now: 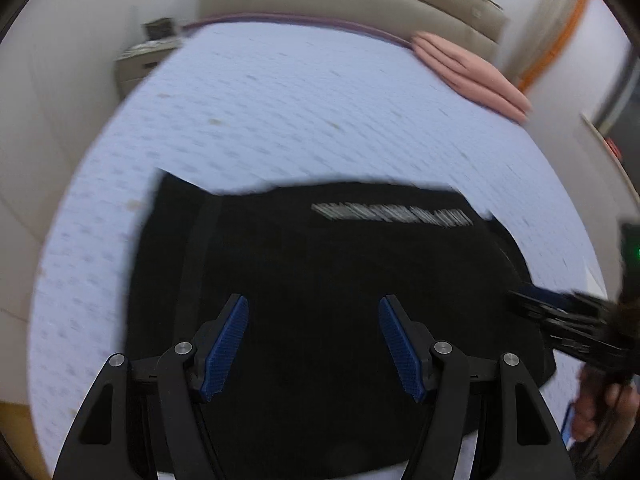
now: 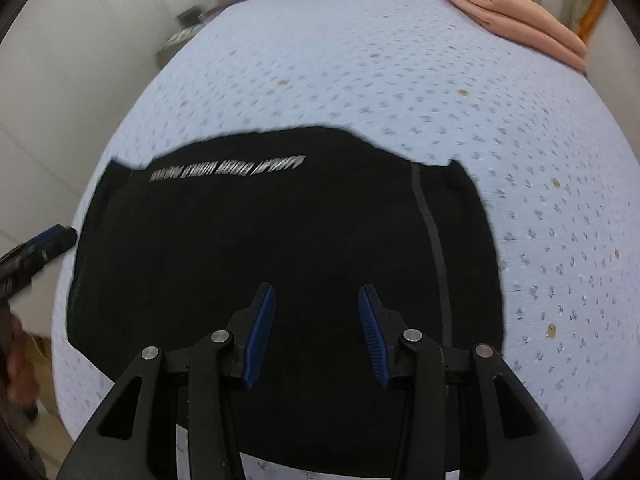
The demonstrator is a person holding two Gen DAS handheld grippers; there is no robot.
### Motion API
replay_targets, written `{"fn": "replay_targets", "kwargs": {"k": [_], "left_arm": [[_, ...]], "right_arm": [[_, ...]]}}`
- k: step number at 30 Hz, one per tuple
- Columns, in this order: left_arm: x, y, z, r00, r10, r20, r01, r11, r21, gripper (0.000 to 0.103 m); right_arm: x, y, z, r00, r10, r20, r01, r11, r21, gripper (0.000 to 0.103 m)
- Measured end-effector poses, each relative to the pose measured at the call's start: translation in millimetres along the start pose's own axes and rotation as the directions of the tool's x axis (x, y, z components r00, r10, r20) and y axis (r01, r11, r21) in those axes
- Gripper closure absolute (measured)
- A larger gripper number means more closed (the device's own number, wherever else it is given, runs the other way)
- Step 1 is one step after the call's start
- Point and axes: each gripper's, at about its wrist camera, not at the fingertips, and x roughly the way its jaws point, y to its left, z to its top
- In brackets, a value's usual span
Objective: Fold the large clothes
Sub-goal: 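Press and smooth the folded jacket with both open grippers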
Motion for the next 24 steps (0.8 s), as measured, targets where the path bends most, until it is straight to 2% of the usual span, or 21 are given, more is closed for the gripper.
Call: {"fn": "replay_targets", "kwargs": {"k": [2,3,4,6,8,12,15,16,17,18,20,22,24], "left_arm": [[24.4,-10.6,-14.0,0.998,-0.014,-0.063,0.014,1.000,-0.008,0.032],[43.1,-13.3,-22.8,0.994,0.014,-0.108,-0.013,1.000,0.004,0.032],[56.4,-13.0,-30.2,0.992,0.047,-0.119,-0.044,0.999,0.026,0.033],[72.2,-13.2,-39.1,0.989,0.068,-0.129,-0.063,0.997,0.038,0.032],[81.8,-10.8,-41.5,0.990,0.076,-0.123,-0.072,0.997,0.036,0.030],[81.2,-10.5,-36.4,0.988,0.085,-0.129,-0.081,0.996,0.035,0.030],[66.0,-7.5,-27.5,0.990,0.049,-0.133,-0.046,0.998,0.032,0.029],[59.8,-6.5,-23.1,0.992,0.041,-0.123,-0.037,0.999,0.033,0.029],[50.9,-5.3,-15.9,0.994,0.041,-0.098,-0.037,0.999,0.037,0.029],[42.7,-3.5,-7.6,0.996,0.050,-0.067,-0.048,0.998,0.039,0.029],[35.6,2.7,9.0,0.997,0.076,-0.031,-0.075,0.997,0.030,0.029],[39.8,12.7,23.8,0.995,0.095,-0.014,-0.095,0.995,0.017,0.029],[56.5,28.4,37.7,0.991,0.131,-0.031,-0.131,0.991,-0.008,0.029]], "right_arm": [[12.5,9.5,-8.8,1.000,0.000,-0.020,0.000,1.000,-0.009,0.058],[20.2,13.2,-12.1,0.999,-0.025,-0.028,0.024,0.999,-0.025,0.058],[35.4,18.0,-17.1,0.998,-0.045,-0.055,0.042,0.998,-0.049,0.058],[59.4,17.0,-23.7,0.994,-0.045,-0.098,0.041,0.998,-0.044,0.058],[71.1,14.5,-27.3,0.995,-0.044,-0.093,0.040,0.998,-0.040,0.058],[72.4,17.9,-26.3,0.994,-0.056,-0.097,0.052,0.998,-0.045,0.059],[58.8,20.4,-19.5,0.993,-0.023,-0.116,0.018,0.999,-0.043,0.056],[51.6,19.7,-14.0,0.994,-0.005,-0.105,0.001,0.999,-0.042,0.056],[43.9,19.9,-9.1,0.997,0.003,-0.081,-0.007,0.999,-0.044,0.051],[36.5,20.3,-3.6,0.999,0.005,-0.053,-0.008,0.999,-0.048,0.040],[24.1,21.1,14.5,1.000,0.002,0.012,-0.002,0.999,-0.046,0.032],[25.4,21.0,32.8,0.999,0.002,0.046,0.000,0.999,-0.050,0.032],[35.8,23.6,50.5,0.998,-0.030,0.056,0.033,0.998,-0.051,0.032]]}}
